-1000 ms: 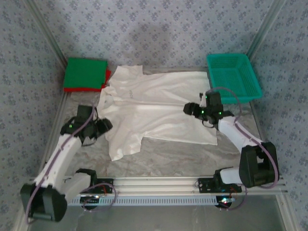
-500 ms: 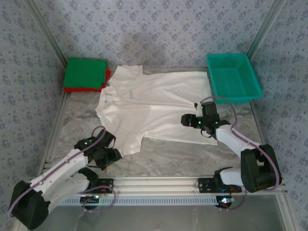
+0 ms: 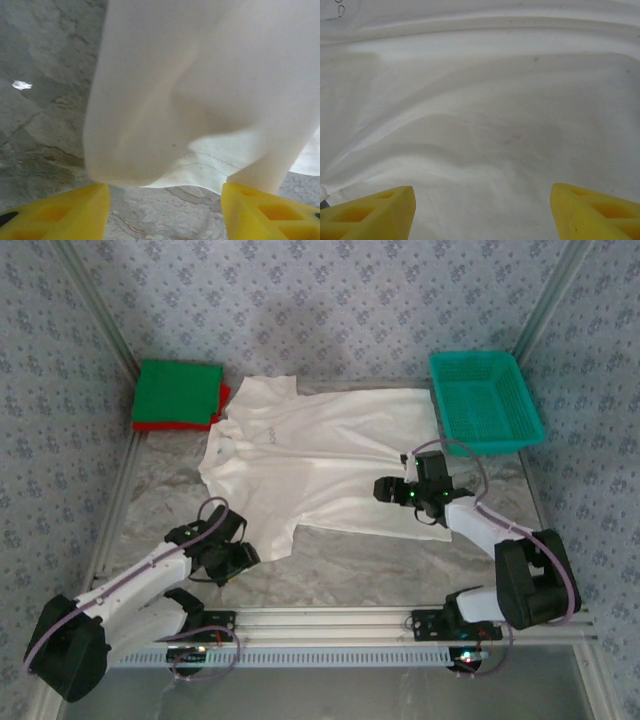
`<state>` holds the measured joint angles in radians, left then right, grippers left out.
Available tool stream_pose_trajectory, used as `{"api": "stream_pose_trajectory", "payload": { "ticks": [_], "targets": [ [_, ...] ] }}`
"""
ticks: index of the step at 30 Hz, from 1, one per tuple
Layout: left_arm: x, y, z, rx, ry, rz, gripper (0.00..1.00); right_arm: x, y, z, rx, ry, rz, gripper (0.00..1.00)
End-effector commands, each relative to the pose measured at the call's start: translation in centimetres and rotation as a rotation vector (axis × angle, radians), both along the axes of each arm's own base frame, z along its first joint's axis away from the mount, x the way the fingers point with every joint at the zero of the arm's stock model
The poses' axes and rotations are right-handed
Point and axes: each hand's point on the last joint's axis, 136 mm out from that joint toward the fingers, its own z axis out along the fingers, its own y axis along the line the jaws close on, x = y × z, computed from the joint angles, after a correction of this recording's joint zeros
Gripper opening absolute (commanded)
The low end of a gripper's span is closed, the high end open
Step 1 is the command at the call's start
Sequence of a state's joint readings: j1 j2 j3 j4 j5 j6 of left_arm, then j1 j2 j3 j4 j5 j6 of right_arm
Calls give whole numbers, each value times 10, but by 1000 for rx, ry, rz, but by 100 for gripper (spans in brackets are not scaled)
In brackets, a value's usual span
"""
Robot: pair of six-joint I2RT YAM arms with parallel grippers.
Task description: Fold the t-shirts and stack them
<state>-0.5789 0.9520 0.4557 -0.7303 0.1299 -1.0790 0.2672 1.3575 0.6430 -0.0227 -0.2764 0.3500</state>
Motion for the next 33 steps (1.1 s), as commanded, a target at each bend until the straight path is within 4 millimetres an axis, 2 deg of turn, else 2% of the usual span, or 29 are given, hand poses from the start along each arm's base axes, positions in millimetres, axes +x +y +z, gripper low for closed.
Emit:
{"api": "stream_pose_trajectory", "payload": {
  "ticks": [1, 5, 9, 17, 21, 26, 29, 31, 33],
  "targets": [
    [-2, 13, 9, 59, 10, -13, 60, 4, 4, -1, -4, 4, 15, 74],
    [-3, 21, 13, 79, 20, -11, 60, 6, 5, -4, -3, 11, 13, 74],
    [-4, 18, 3, 64, 37, -13, 60, 7, 6, -8, 4, 23, 11, 74],
    [15, 5, 0, 30, -20, -41, 56, 5, 7, -10, 14, 27, 6, 74],
    [15, 7, -4, 47, -14, -56, 47, 5, 9, -10, 25, 30, 7, 74],
    [10, 12, -7, 68, -5, -66, 40, 3, 8, -9, 29, 33, 4, 74],
    [9, 13, -9, 69, -3, -63, 28, 1, 8, -4, 33, 28, 3, 74],
    [11, 13, -6, 68, -10, -61, 16, -1, 6, 4, 43, 30, -7, 74],
    [13, 14, -1, 76, -25, -63, 10, -5, 2, 14, 49, 21, -28, 75]
  ]
}}
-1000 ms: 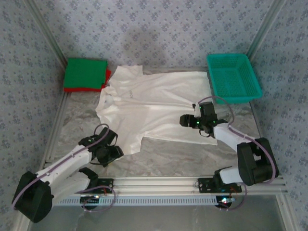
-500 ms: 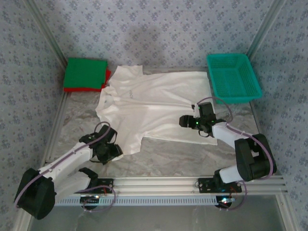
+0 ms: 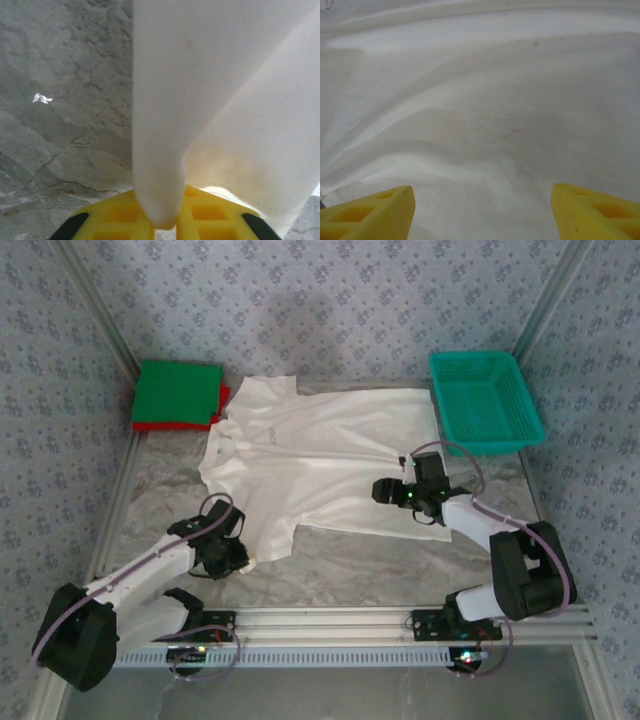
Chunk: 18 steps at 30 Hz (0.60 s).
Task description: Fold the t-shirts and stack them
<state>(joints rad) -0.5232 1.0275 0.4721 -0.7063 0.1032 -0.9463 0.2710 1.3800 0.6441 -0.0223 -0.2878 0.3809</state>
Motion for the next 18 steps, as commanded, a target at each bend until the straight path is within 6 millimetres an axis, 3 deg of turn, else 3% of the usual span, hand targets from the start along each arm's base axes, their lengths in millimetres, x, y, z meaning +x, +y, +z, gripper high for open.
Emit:
{"api": "stream_pose_trajectory", "payload": {
  "ticks": [1, 4, 10, 14, 18],
  "targets": [
    [2, 6, 8, 22, -21, 2, 0, -7, -5, 24, 24, -13, -39, 75],
    [6, 7, 16, 22, -47, 5, 0, -18, -32, 25, 19, 53, -153, 75],
    [10, 10, 39, 17, -78, 24, 0, -60, -108, 6, 52, 275, -502, 71],
    [14, 13, 55, 12, -104, 39, 0, -84, -137, 2, 72, 344, -616, 69],
    [20, 13, 59, -6, -126, 62, 0, -101, -151, -9, 105, 440, -668, 64]
  ]
}}
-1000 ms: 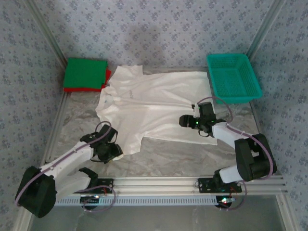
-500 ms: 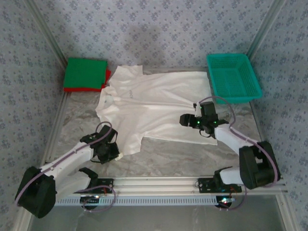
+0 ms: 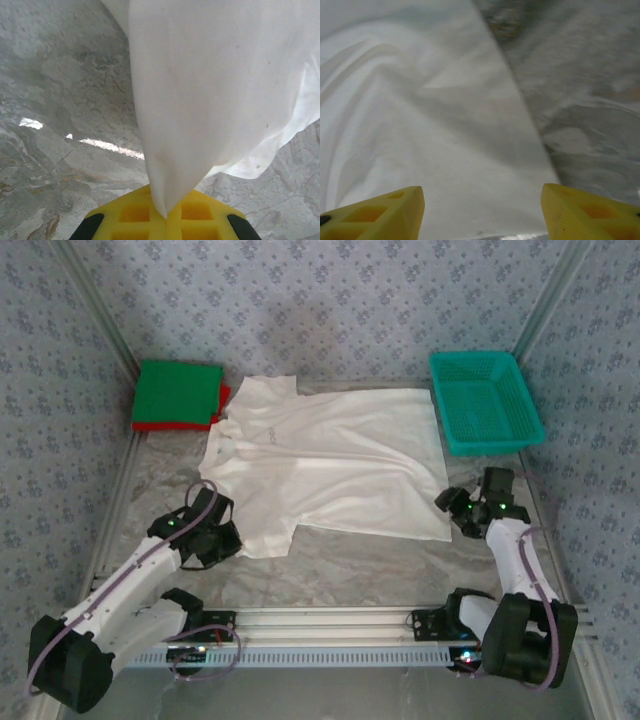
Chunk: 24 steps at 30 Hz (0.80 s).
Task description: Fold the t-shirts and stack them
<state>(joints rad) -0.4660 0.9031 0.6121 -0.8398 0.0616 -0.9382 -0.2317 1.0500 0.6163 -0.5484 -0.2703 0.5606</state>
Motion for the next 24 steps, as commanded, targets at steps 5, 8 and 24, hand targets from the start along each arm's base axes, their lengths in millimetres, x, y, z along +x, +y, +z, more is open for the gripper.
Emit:
{"api": "stream_pose_trajectory", "payload": {
  "ticks": [5, 8, 24],
  "targets": [
    [-1, 7, 2, 10, 5, 16, 0, -39, 2, -33, 124, 186, -18, 59],
    [-1, 7, 1, 2, 2, 23, 0, -38, 3, -41, 132, 198, -15, 59],
    [-2, 10, -7, -12, -14, 50, 0, -22, 2, -61, 162, 167, -72, 52]
  ]
}}
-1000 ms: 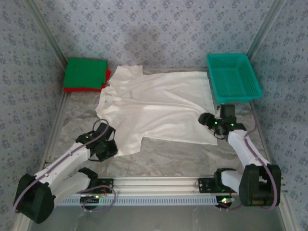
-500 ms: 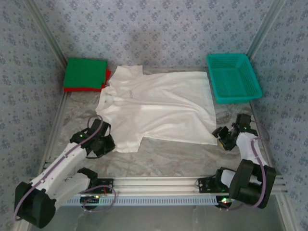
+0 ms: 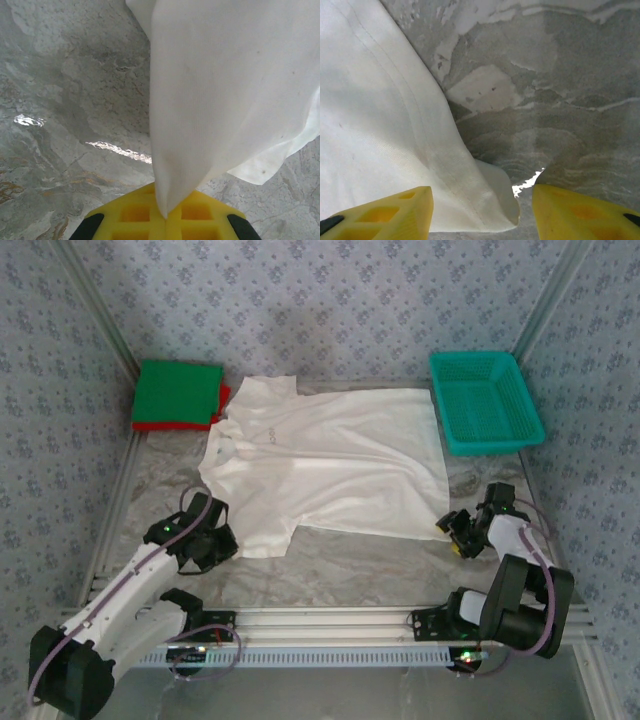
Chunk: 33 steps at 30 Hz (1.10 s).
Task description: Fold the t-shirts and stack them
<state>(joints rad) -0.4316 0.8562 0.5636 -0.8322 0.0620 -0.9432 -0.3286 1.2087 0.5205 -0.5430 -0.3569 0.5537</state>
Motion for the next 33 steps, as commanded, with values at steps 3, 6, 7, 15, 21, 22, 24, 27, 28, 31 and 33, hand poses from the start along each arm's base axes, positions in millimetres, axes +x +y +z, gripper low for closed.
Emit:
{"api": "stream_pose_trajectory", "payload": {
  "ticks": [3, 6, 7, 15, 21, 22, 24, 27, 28, 31, 33],
  "targets": [
    [5, 2, 3, -5, -21, 13, 0, 20, 2, -3, 15, -72, -23, 39],
    [7, 3, 4, -2, -31, 15, 0, 25, 4, -7, 11, -84, -18, 30],
    [8, 4, 4, -5, -31, 18, 0, 27, 4, -8, 6, -89, -13, 26],
    [21, 8, 27, -7, -98, 20, 0, 28, 0, 15, -24, -127, -35, 0],
    [21, 12, 56, -22, -217, 18, 0, 8, 1, 50, 8, -150, -81, 0],
    [19, 13, 60, -35, -235, 26, 0, 5, 3, 52, 24, -151, -83, 0],
    [13, 13, 67, -60, -264, 29, 0, 1, 5, 54, 24, -156, -77, 0],
    [0, 16, 80, -85, -301, 23, 0, -7, 10, 61, 29, -174, -75, 0],
    [-4, 16, 89, -98, -321, 16, 0, -10, 11, 66, 30, -188, -74, 0],
    [-14, 20, 115, -113, -387, 5, 0, -18, 13, 82, 12, -227, -76, 0],
    [-17, 21, 127, -117, -419, -10, 0, -18, 11, 89, -1, -255, -99, 0]
  ]
}}
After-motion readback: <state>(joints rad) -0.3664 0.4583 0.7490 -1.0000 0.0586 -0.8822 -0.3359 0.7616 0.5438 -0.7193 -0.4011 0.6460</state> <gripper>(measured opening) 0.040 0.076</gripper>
